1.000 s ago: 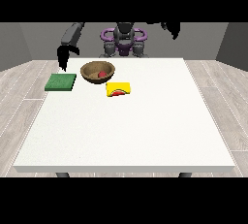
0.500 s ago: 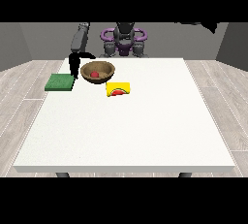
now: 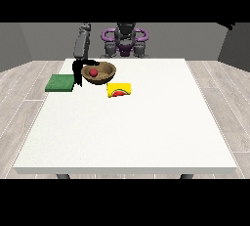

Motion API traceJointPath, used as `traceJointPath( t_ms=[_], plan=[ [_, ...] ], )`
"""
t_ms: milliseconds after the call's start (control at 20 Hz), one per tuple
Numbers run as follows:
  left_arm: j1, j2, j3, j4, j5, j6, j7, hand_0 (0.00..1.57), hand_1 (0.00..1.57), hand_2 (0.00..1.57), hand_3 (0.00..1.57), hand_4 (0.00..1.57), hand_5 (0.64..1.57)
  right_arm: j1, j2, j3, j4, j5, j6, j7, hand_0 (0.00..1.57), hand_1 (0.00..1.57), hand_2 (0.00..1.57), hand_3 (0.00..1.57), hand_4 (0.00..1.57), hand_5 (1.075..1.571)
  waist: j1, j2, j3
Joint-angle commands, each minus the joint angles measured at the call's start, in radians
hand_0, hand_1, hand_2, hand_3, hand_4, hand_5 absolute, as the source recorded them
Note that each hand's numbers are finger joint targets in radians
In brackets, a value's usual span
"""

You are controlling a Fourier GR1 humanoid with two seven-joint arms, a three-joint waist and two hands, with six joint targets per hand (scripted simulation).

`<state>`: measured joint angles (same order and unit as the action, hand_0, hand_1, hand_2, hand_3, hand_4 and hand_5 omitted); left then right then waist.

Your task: Pick the cup and pour the ball into the bowl, then pick the bowl and place it on the pad

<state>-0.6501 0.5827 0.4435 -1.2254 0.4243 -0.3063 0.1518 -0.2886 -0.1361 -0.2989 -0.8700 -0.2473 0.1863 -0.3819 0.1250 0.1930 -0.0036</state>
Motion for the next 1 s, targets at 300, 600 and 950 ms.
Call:
traceJointPath(
  t_ms=[300,600,950],
  plan=[
    [0.027,0.116,0.085,0.107,0.056,-0.076,-0.021,0.00,0.00,0.00,0.00,0.25,1.506,-0.065,0.067,0.037,0.086,-0.001,-0.030,0.039,0.00,0.00,0.00,0.00,0.32,1.534,-0.039,0.005,0.0033],
    [0.010,0.101,0.072,0.025,0.079,-0.076,-0.009,0.00,0.00,0.00,0.00,0.41,1.547,0.018,-0.007,-0.007,0.150,0.052,-0.154,0.032,1.57,1.57,1.57,1.57,1.09,1.459,0.038,0.059,0.0035],
    [0.023,0.124,0.088,0.076,0.083,-0.112,-0.037,0.00,0.00,0.00,0.00,0.68,1.570,-0.010,-0.003,-0.005,0.041,0.038,-0.239,0.116,1.57,1.57,1.57,1.57,1.07,1.487,0.040,0.053,0.0018]
  ],
)
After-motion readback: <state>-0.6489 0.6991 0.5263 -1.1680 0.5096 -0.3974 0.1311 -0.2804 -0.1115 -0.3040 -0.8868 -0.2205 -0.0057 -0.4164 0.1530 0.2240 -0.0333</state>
